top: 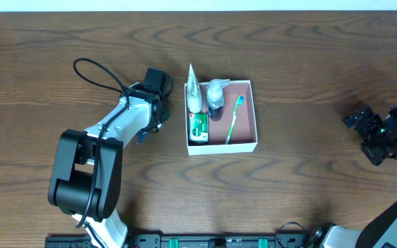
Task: Pack container
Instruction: 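Withdraw the left gripper and move it to the Colgate toothpaste tube, then close the left gripper on the Colgate tube and lift it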
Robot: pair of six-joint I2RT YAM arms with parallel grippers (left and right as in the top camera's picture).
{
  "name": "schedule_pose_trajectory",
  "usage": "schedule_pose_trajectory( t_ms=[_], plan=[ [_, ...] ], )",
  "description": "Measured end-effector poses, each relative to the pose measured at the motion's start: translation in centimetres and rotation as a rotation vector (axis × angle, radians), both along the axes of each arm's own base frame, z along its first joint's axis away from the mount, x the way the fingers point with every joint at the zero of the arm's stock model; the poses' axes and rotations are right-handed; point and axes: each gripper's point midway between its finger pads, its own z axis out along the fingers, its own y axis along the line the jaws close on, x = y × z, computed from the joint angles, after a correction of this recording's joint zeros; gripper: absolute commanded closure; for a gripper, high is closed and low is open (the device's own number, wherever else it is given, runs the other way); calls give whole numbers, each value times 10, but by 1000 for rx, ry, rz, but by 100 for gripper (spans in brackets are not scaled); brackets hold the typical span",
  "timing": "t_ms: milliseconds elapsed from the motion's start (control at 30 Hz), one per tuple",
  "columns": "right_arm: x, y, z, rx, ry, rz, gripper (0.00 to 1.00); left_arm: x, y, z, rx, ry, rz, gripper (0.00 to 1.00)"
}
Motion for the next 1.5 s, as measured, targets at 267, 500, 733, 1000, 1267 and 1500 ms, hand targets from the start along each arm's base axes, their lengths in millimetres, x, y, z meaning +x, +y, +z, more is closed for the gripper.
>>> schedule_pose_trajectory(
  t_ms=[267, 500, 733, 1000, 1267, 1500],
  plan=[
    [0, 0, 0, 0, 0, 0, 1, 0, -4, -1, -24, 2, -5, 50],
    [0, 0, 0, 0, 0, 0, 1, 2, -12, -1, -69, -3, -14, 50],
    [0, 0, 0, 0, 0, 0, 1, 1, -14, -7, -77, 10, -13, 54],
    [0, 0, 0, 0, -1, 0, 1, 12, -15, -7, -78, -29, -8, 62],
    [0, 0, 0, 0, 0, 0, 1, 14, -9, -7, -78, -34, 10, 85],
    [0, 0, 0, 0, 0, 0, 1, 8, -9, -6, -56, 10, -92, 87]
  ],
)
